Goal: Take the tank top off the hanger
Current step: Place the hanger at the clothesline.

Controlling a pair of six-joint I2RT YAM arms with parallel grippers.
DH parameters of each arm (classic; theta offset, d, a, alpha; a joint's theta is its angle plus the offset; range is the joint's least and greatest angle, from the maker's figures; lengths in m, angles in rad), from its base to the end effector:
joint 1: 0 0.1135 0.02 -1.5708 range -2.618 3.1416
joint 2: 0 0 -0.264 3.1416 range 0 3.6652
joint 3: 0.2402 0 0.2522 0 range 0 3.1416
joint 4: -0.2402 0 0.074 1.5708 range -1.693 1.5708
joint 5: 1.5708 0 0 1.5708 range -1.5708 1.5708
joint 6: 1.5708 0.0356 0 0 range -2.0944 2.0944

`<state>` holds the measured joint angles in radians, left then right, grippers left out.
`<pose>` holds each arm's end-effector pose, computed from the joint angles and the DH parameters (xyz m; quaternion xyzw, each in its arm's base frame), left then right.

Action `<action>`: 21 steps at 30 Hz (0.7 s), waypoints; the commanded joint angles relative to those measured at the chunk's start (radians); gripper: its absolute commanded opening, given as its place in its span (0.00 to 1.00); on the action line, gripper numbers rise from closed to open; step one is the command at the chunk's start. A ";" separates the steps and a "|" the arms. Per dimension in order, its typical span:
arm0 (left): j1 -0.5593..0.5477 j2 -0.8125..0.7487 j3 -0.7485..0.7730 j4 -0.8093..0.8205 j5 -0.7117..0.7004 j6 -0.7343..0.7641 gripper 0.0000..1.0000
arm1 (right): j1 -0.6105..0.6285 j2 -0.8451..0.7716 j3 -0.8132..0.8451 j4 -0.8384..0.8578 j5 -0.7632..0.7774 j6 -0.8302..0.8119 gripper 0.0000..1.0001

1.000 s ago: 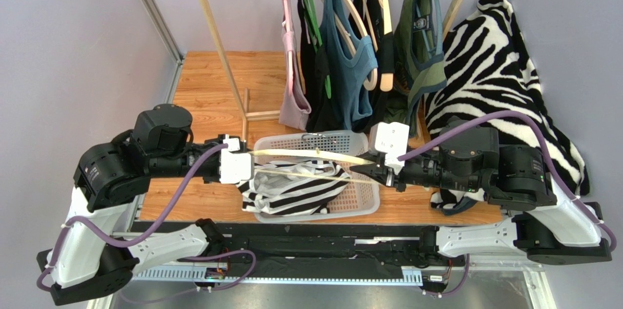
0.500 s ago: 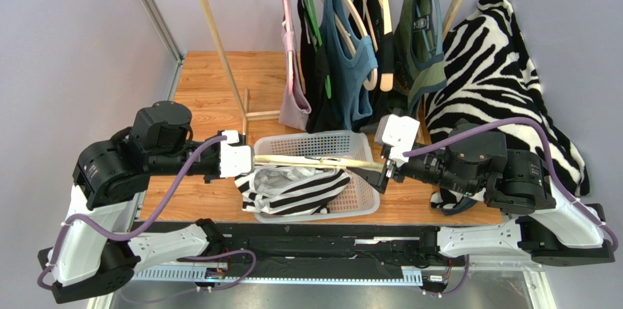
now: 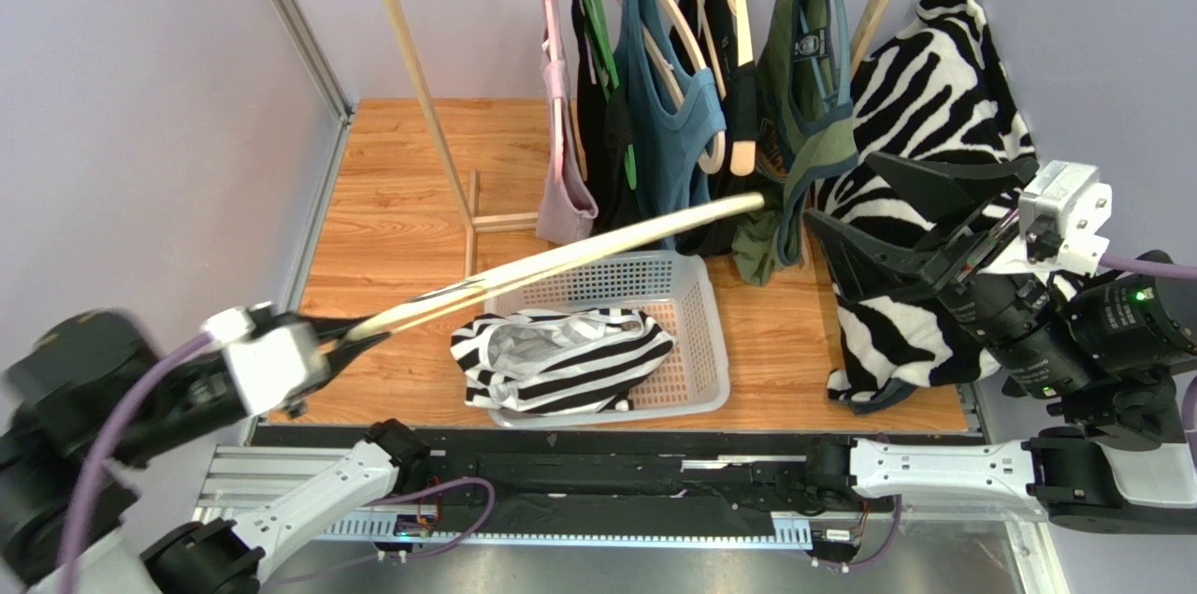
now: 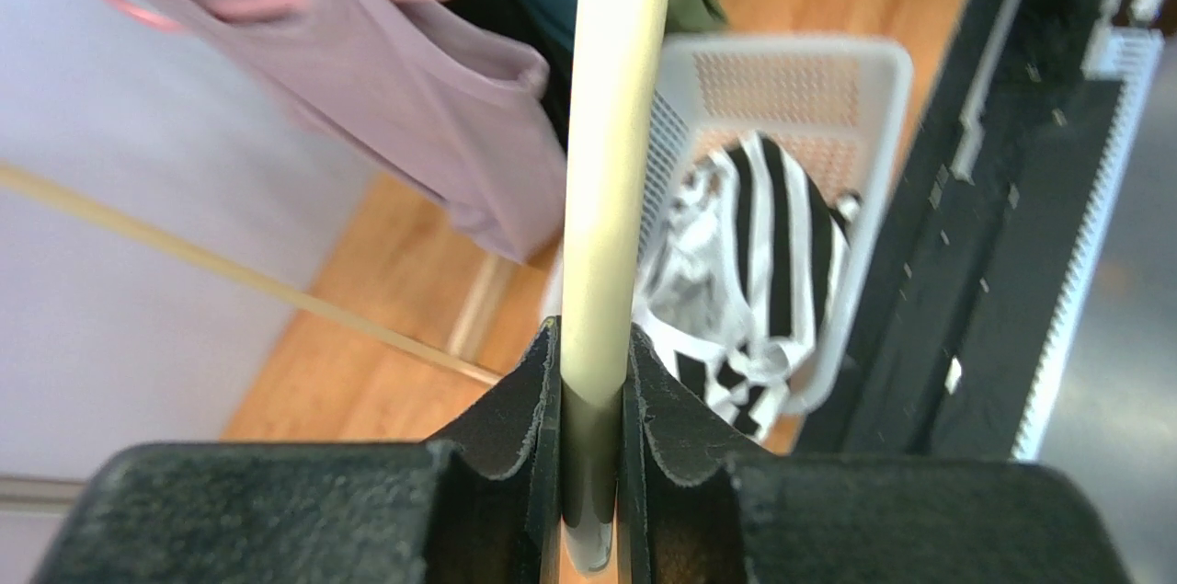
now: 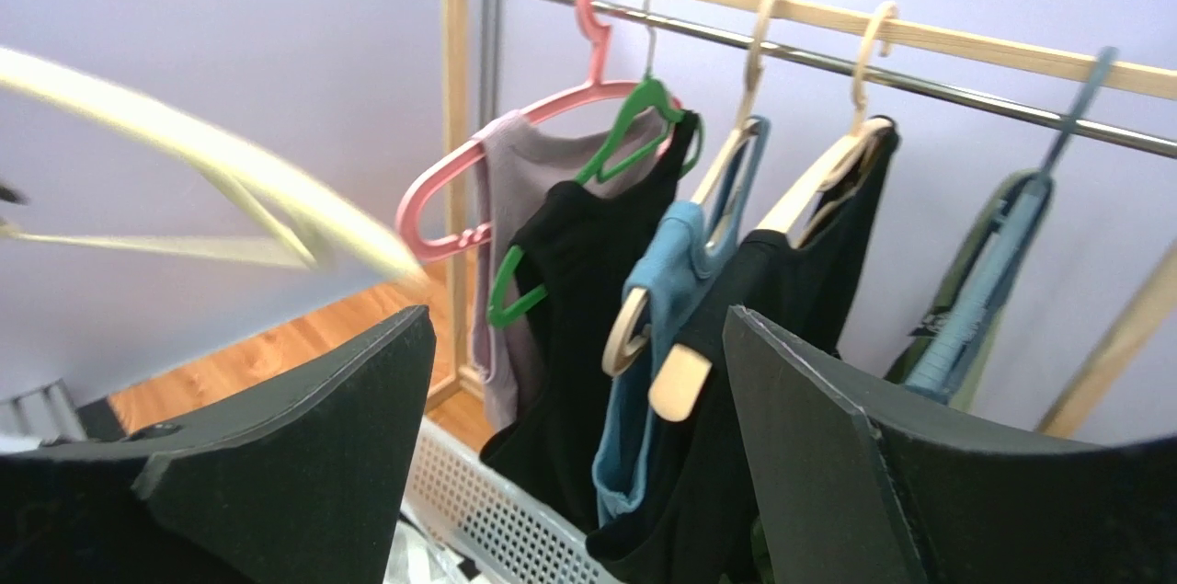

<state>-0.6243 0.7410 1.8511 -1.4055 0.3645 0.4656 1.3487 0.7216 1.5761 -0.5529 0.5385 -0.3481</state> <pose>-0.0212 -0.0004 0.5066 0.5019 0.6198 -0.1916 0.5721 0.0260 0.0323 0.5431 -0.2871 0.5386 0.2340 0.7568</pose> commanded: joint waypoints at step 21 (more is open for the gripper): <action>0.158 -0.089 -0.240 0.160 -0.693 -0.218 0.00 | 0.072 0.444 -0.214 0.148 -0.210 0.133 0.85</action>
<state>-0.4801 0.6296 1.6676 -1.2587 -0.2733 0.3443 1.3884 1.1660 1.3884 -0.5545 0.3618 -0.2756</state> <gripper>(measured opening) 0.198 0.852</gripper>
